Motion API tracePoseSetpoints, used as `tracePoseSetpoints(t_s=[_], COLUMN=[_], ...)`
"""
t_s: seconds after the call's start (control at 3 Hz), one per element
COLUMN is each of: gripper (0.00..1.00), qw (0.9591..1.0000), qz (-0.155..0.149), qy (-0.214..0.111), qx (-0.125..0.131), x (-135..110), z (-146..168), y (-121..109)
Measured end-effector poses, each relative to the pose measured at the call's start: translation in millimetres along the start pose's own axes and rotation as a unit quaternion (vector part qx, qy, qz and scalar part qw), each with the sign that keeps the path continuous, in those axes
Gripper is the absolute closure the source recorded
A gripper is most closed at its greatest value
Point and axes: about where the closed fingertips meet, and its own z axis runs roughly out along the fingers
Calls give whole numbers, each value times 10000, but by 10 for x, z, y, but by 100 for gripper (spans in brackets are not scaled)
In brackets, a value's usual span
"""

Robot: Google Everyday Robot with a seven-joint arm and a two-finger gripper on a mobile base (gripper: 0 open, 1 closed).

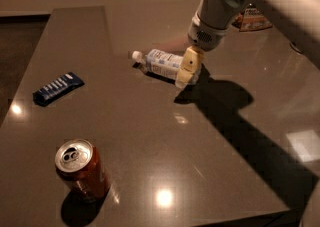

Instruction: Move blue plastic bottle near coke can

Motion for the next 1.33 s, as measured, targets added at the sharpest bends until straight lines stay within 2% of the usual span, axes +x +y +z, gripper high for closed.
tracePoseSetpoints(t_s=[0.33,1.33], gripper=[13,83], qw=[10000,9998], qz=[-26,-147], qy=[52,108], qx=[-65,-128], x=[-110,-141], z=[79,113], y=[13,82])
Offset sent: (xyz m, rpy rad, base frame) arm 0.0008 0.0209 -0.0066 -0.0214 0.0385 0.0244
